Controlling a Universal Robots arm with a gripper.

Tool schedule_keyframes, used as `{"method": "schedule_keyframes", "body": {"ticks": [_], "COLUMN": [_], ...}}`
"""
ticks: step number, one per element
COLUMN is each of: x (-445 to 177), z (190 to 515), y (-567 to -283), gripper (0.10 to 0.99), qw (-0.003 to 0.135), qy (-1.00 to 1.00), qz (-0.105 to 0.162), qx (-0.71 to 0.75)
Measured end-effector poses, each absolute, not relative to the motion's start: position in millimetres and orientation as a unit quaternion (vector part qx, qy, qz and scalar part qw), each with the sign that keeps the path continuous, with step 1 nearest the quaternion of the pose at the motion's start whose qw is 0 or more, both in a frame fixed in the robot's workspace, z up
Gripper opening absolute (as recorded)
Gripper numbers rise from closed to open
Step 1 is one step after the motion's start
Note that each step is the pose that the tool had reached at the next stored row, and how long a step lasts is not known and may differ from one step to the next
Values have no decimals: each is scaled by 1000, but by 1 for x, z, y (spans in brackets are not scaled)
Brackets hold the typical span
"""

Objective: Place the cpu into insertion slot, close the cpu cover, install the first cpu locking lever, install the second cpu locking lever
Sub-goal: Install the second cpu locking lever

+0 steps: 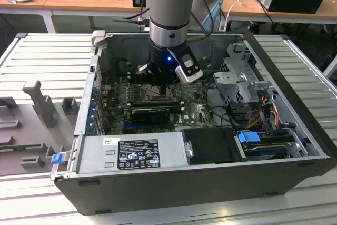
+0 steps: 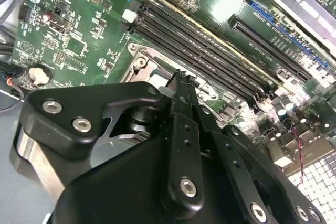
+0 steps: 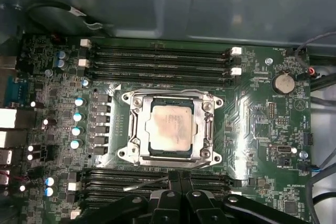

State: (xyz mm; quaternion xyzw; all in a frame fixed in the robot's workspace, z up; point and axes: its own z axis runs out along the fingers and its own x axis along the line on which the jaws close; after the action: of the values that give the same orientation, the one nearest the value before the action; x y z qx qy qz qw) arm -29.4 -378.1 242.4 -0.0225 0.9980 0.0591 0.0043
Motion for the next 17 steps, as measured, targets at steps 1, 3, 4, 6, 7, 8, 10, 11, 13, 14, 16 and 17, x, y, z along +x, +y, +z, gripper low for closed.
{"method": "schedule_keyframes", "body": {"ticks": [1,3,4,6,7,8,10,11,13,14,16,17], "x": [-30,-30,-30,-30,-30,-30,-33,-36,-43,-46,-48,-48], "z": [242,241,240,240,239,238,237,237,237,236,232,230], "y": [-379,-380,-380,-380,-381,-382,-383,-384,-385,-385,-385,-385], "gripper": [106,106,106,106,106,106,106,106,106,106,106,106], "qw": [4,4,4,4,4,4,4,5,5,5,5,5], "qy": [998,998,998,998,997,997,997,997,997,997,997,997], "qz": [60,64,65,66,67,69,75,77,79,80,80,80], "qx": [-23,-22,-22,-22,-23,-22,-22,-22,-22,-22,-22,-22]}}
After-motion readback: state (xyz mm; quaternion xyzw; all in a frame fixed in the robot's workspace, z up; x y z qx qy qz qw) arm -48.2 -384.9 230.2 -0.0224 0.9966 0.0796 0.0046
